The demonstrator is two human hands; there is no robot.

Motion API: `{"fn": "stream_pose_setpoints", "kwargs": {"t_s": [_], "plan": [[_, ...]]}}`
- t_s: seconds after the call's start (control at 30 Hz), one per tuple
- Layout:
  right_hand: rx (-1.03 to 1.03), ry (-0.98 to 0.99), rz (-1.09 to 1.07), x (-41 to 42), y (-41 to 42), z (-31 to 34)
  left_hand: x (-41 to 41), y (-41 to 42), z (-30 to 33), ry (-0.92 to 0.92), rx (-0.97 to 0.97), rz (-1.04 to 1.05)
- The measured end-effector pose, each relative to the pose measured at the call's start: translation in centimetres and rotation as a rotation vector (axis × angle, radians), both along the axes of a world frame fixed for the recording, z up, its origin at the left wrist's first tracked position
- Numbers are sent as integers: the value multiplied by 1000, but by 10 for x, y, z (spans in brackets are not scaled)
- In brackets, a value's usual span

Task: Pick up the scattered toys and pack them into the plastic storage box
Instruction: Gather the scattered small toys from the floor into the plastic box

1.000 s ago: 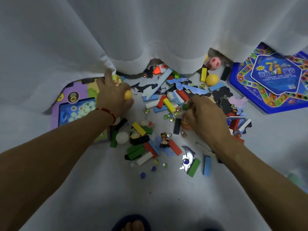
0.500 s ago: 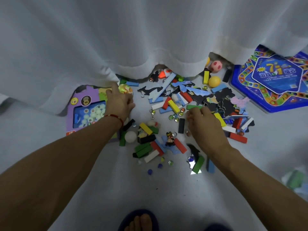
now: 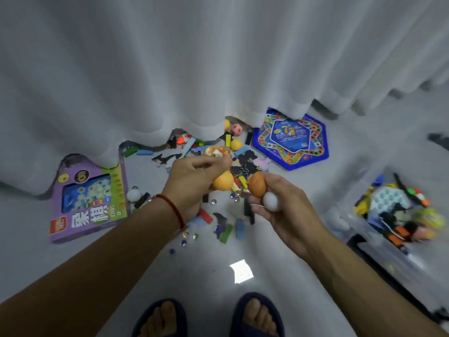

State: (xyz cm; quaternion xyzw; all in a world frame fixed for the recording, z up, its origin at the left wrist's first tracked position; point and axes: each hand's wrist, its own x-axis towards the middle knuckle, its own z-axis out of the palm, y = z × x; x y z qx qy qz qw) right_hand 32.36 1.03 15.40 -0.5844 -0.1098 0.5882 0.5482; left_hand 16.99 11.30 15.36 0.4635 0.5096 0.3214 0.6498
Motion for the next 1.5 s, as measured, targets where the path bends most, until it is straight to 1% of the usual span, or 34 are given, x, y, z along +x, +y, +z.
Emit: {"fn": "stream_pose_setpoints", "kwargs": {"t_s": [0.07, 0.13, 0.2, 0.27, 0.33, 0.4, 0.5, 0.63, 0.73, 0.87, 0.93, 1.03, 1.1, 1.17, 1.3, 1.43, 1.47, 1.5], "plan": [[69, -126, -147, 28, -30, 32, 42, -21, 37, -177, -169, -114], [51, -166, -356, 65, -61, 52, 87, -43, 66, -245, -227, -219], [-5, -68, -526, 102, -91, 67, 130, -63, 86, -226, -247, -365], [-91, 58, -646, 129, -118, 78, 159, -85, 108, -155, -256, -492], [-143, 73, -738, 146, -142, 88, 175, -102, 127, -139, -250, -524], [-131, 23, -713, 149, -162, 102, 177, -114, 141, -132, -220, -533], [-153, -139, -502, 141, -179, 119, 154, -116, 143, -52, -160, -527], [-172, -341, -259, 121, -170, 128, 100, -100, 109, 78, -130, -387], [-202, -511, -35, 102, -143, 108, 57, -79, 72, 191, -127, -244], [-218, -737, 325, 74, -94, 74, 14, -39, 39, 431, 10, -184], [-233, -836, 520, 65, -64, 63, -3, -19, 35, 580, 161, -266], [-244, -976, 814, 59, -6, 46, -19, 12, 30, 808, 397, -537], [-236, -1102, 1002, 56, 39, 27, -17, 35, 24, 945, 491, -677], [-198, -1232, 1089, 54, 86, 3, -5, 64, 9, 1013, 567, -742], [-155, -1500, 1065, 68, 161, -62, 36, 125, -42, 1054, 758, -821], [-96, -1858, 1107, 88, 211, -103, 77, 176, -91, 1076, 872, -795], [-59, -1891, 1136, 92, 223, -109, 85, 187, -100, 1091, 889, -768], [-19, -1885, 1160, 95, 234, -114, 91, 197, -110, 1106, 902, -736]]}}
